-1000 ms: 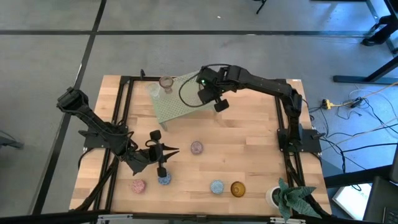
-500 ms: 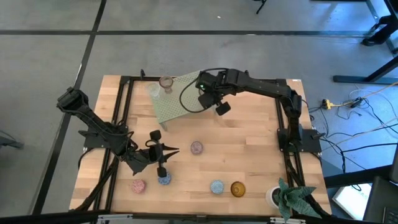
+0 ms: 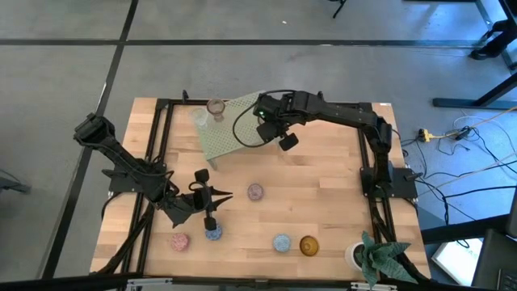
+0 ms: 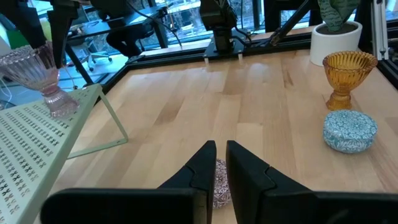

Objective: Pick & Place candle stick holders
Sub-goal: Put the pink glass candle holder on the shelf aligned with the other glass candle holders

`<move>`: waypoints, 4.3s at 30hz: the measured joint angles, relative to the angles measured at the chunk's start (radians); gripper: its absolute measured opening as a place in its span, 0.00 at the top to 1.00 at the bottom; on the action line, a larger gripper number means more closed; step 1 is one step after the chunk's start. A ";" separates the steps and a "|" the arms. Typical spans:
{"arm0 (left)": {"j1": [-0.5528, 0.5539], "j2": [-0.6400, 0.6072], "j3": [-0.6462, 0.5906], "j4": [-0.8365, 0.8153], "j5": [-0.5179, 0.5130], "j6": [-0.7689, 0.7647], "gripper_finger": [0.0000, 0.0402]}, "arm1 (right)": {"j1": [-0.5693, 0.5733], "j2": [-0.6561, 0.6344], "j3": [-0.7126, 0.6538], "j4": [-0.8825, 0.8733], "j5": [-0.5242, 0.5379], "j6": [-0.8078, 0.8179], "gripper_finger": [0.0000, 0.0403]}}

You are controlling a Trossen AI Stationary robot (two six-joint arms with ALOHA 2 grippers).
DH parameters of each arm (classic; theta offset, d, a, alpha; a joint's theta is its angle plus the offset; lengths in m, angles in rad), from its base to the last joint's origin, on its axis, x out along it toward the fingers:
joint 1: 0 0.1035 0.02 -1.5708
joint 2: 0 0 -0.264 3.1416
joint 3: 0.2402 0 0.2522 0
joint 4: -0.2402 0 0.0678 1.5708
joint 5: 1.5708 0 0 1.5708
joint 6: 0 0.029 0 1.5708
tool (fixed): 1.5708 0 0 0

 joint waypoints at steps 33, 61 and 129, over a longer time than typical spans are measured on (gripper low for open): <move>0.000 0.000 0.000 0.000 0.007 -0.019 0.92 | 0.019 0.000 0.071 -0.005 0.000 0.070 0.67; 0.000 0.000 0.000 -0.007 0.008 -0.048 0.92 | 0.111 -0.088 0.242 -0.337 -0.115 0.581 0.67; 0.040 0.000 0.000 -0.014 -0.056 -0.026 0.92 | -0.147 -0.370 -1.398 2.046 -0.282 0.942 0.67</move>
